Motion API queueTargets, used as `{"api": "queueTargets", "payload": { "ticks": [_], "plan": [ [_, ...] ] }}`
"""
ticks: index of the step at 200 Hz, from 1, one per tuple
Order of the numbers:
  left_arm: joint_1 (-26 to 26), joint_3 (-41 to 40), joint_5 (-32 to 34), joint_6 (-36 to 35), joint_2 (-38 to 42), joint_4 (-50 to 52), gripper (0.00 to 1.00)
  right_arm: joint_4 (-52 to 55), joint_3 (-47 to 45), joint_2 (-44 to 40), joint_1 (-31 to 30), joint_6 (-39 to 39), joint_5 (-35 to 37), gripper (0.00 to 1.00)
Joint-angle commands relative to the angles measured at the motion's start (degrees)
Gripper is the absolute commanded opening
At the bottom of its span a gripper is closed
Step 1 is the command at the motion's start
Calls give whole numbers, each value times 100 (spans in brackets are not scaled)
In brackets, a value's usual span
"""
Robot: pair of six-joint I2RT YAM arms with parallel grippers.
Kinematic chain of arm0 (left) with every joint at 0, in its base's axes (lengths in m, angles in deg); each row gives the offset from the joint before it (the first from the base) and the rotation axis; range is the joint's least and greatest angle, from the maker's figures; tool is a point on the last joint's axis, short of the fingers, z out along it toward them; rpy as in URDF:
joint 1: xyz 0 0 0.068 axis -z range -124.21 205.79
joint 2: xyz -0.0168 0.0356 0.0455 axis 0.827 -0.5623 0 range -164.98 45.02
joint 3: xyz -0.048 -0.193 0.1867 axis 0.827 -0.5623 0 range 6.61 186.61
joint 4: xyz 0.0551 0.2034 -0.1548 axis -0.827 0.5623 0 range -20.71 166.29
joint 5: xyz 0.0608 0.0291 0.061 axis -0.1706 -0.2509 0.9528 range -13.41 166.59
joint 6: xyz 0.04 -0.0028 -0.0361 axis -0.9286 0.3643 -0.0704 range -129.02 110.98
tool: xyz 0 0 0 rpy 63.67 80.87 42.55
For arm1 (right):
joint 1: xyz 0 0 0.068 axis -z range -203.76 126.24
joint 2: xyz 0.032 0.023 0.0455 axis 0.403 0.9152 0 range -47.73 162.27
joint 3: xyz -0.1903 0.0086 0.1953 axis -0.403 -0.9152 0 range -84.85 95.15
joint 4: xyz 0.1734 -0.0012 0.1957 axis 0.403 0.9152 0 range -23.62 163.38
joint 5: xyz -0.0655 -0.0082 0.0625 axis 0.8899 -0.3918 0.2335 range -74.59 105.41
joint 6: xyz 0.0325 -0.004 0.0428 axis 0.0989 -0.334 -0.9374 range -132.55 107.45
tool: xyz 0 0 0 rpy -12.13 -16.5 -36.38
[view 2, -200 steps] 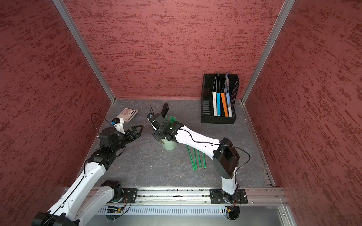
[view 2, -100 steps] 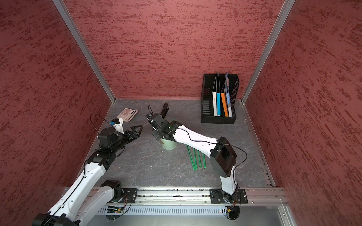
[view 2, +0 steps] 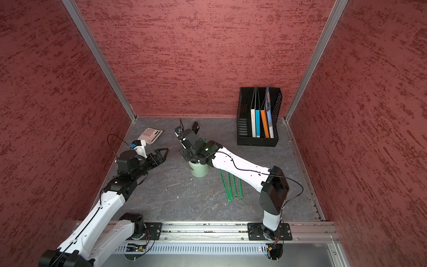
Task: Take the straws out of the storage container
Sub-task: Pick up the straw from the container.
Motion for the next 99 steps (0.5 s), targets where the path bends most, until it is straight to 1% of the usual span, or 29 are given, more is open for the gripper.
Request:
{"api": "queueTargets", "payload": {
  "ticks": [1,34,61,99],
  "plan": [
    [-28,-47,-85,37,-27,-149,100,17,197,-266,-27,49,207,3],
    [-28,-32,-95,59,-36,-184,100,-265,22,-629,-28,57,422,3],
    [-28,-43,-104,81,-35,-205,100,-701,-212,-992,-28,92,615,3],
    [-28,-64,-105,99,-32,-223,100,-924,-250,-1370,-29,102,650,3]
  ]
}}
